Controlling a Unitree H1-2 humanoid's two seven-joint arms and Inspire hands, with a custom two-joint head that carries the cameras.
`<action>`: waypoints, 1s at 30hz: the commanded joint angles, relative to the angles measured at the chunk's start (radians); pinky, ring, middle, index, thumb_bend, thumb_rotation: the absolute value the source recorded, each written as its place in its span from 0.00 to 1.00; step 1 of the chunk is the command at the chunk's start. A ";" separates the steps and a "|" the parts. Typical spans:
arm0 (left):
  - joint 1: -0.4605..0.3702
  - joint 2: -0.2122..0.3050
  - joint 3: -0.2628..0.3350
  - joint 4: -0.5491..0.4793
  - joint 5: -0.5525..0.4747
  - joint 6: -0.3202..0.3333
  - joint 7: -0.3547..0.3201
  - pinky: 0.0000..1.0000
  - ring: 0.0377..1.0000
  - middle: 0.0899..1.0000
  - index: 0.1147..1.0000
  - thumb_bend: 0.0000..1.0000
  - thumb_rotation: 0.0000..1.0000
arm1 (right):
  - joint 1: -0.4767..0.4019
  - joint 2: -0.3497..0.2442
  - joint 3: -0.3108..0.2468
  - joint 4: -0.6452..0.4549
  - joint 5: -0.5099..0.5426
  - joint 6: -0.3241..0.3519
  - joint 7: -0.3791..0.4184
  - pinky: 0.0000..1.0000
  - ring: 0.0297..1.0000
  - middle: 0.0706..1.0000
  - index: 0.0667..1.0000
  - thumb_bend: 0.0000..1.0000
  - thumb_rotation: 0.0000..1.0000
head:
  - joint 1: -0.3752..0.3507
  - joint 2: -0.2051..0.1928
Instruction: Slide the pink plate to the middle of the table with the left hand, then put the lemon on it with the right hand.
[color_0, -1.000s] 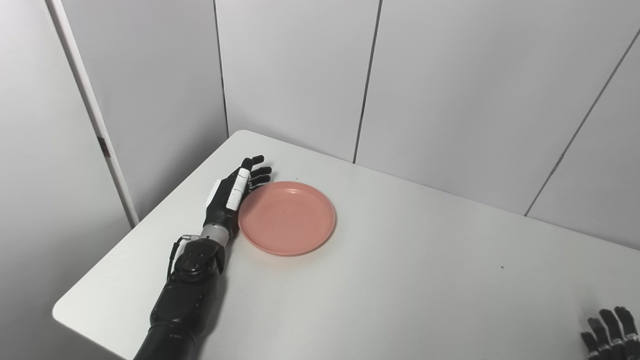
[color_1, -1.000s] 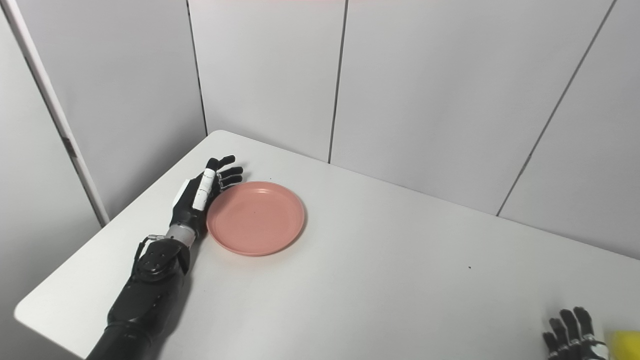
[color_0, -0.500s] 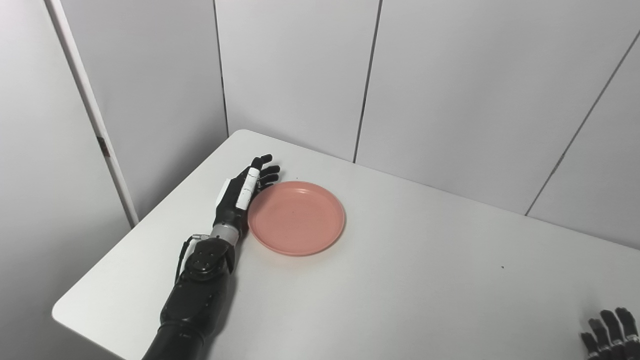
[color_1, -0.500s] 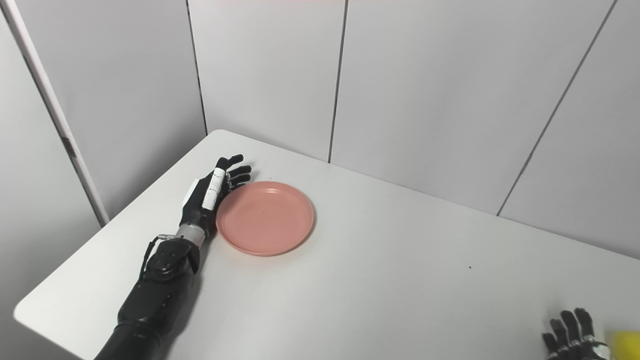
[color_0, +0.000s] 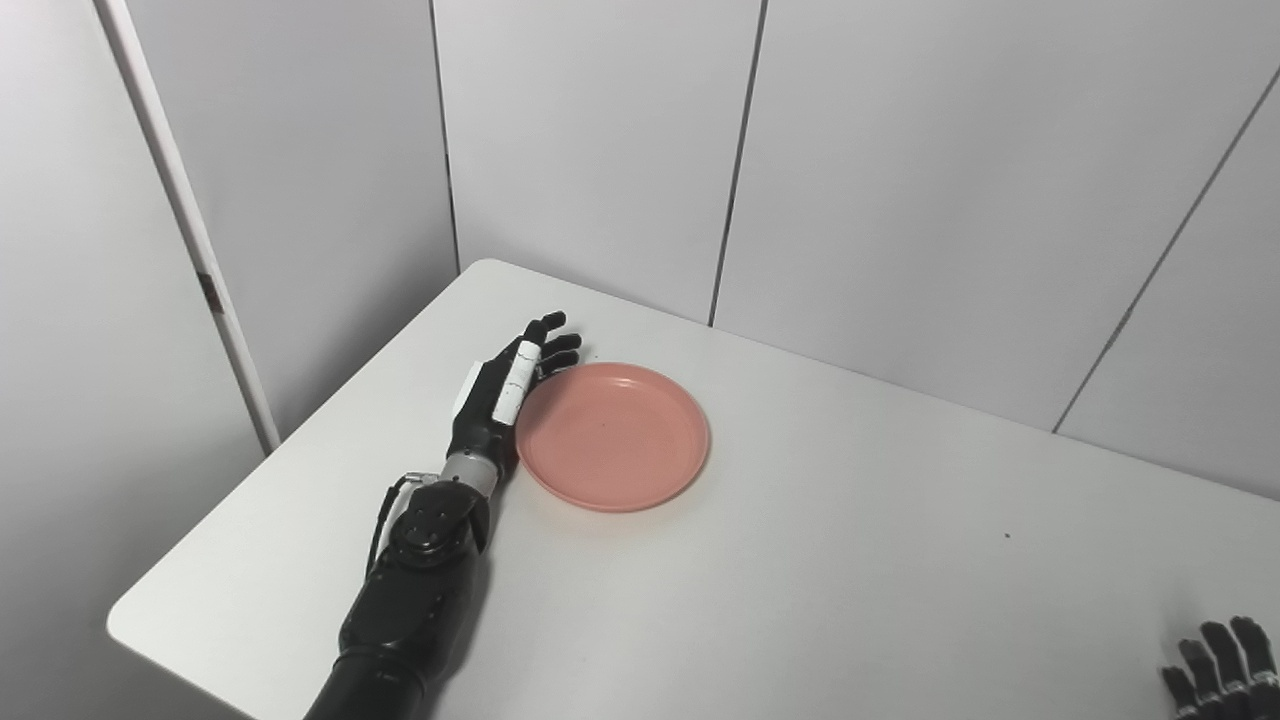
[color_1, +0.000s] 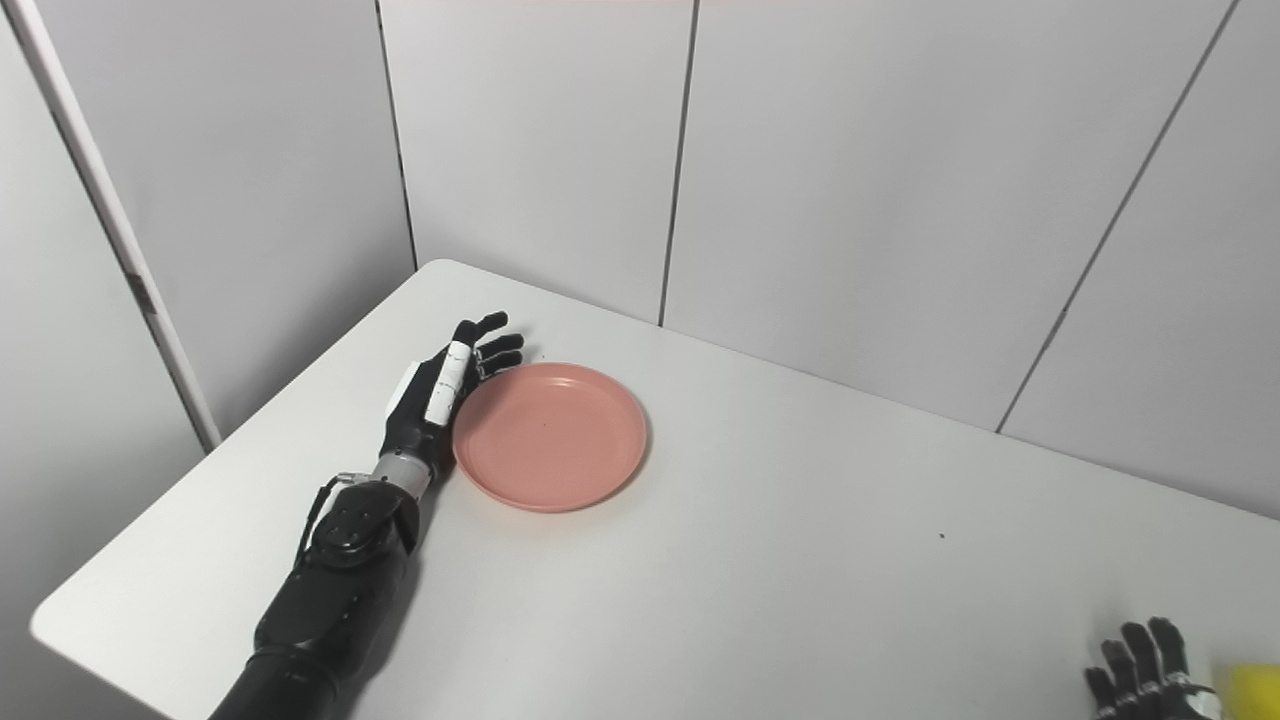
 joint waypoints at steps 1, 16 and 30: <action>-0.021 -0.057 -0.043 0.019 -0.009 0.012 -0.051 0.81 0.79 0.77 0.80 0.99 0.91 | 0.046 0.032 0.019 0.031 0.003 0.020 0.003 1.00 0.98 0.96 0.96 0.82 0.90 | 0.000 0.002; -0.035 -0.096 -0.046 0.080 -0.003 -0.016 -0.065 0.79 0.78 0.75 0.79 0.97 0.91 | 0.050 0.031 0.023 0.018 -0.003 0.032 -0.006 1.00 0.98 0.96 0.96 0.80 0.90 | -0.010 0.007; -0.048 -0.114 -0.062 0.106 0.008 -0.041 -0.073 0.77 0.76 0.74 0.77 0.99 0.91 | 0.052 0.033 0.028 0.007 0.004 0.030 -0.006 1.00 1.00 0.99 1.00 0.76 0.91 | -0.019 0.010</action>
